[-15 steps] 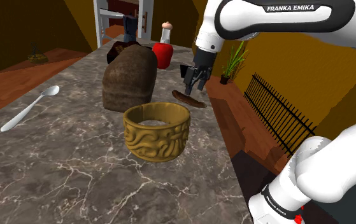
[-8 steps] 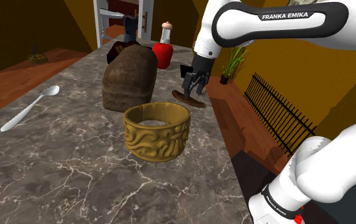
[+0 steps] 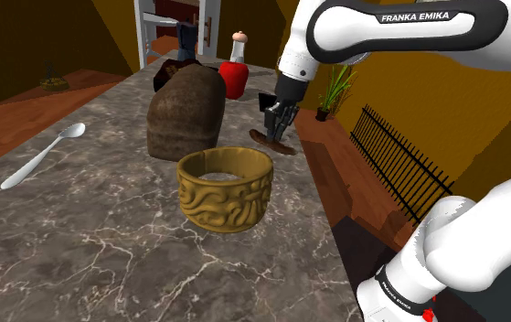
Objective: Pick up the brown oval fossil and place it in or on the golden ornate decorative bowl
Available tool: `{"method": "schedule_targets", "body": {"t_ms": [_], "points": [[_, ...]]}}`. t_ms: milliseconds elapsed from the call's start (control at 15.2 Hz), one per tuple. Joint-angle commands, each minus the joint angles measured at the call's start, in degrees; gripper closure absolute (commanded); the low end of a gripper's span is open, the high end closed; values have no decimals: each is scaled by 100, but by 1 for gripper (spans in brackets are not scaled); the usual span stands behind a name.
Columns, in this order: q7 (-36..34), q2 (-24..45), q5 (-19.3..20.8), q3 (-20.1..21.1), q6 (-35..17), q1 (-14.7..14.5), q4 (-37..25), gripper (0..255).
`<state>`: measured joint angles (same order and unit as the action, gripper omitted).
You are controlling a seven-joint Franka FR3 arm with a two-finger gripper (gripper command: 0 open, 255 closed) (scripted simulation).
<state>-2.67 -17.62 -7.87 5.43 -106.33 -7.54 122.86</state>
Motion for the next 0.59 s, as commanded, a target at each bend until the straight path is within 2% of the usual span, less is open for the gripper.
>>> {"method": "schedule_targets", "body": {"t_ms": [0,198,528], "points": [[-6,20,163,-23,28,20,48,255],[4,-46,157,-28,11,19,130,255],[-13,31,167,-24,148,26,-128,255]]}}
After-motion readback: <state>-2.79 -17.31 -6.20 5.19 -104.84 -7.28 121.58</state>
